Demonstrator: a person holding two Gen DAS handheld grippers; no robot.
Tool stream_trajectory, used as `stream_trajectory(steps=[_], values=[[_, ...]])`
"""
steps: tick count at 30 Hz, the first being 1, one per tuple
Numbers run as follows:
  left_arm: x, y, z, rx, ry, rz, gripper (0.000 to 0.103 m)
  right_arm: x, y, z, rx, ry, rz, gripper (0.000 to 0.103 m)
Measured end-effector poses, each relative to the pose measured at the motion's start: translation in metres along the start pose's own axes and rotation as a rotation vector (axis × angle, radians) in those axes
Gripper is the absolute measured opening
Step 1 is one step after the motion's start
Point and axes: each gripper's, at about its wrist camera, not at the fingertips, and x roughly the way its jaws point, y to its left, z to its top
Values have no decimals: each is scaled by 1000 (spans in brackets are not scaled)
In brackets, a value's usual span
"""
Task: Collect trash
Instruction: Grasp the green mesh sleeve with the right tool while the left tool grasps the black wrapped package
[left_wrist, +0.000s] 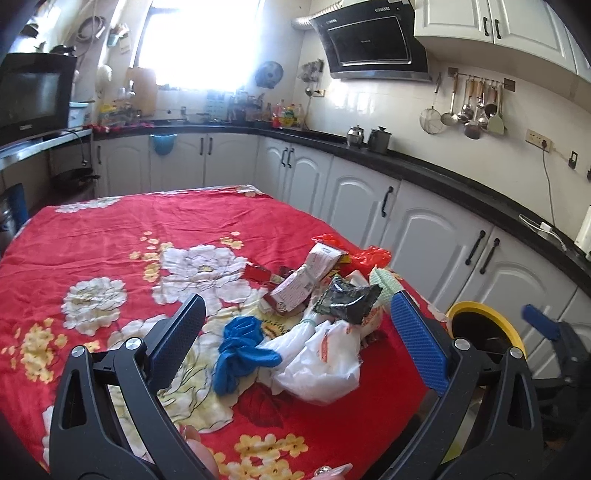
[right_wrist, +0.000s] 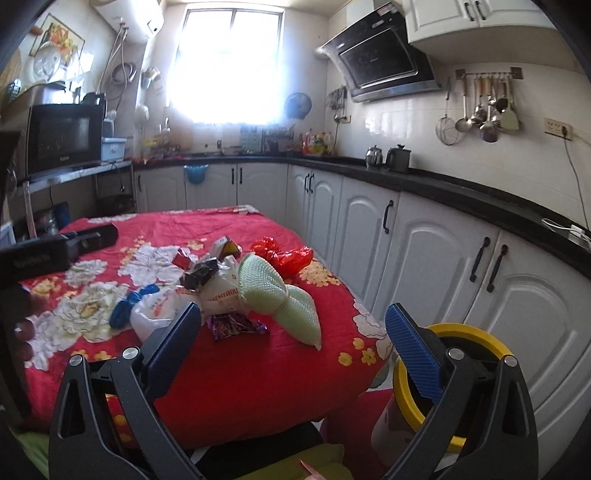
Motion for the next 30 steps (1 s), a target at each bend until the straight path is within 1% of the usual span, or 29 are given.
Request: stream_trajectory(steps=[4,11,15,22,27,30], values=[[12,-5,8,33,13,-23,92,26,-1,0,-31,36,20,97],[44,-19,15,70,88,-59,92,70,0,-1,-90,73,38,97],[64,-28,15,91,148,-68,92,90,-1,-3,-102,95,58,97],[91,-34,13,99,224,-94,92,115,0,-10,-139,107,75,97],[105,-37,10,112,273,-160,92,132,4,-14,-171,118,89,97],[112,-38,8,115,297,-171,92,140,2,-16,-163,125,102,94]])
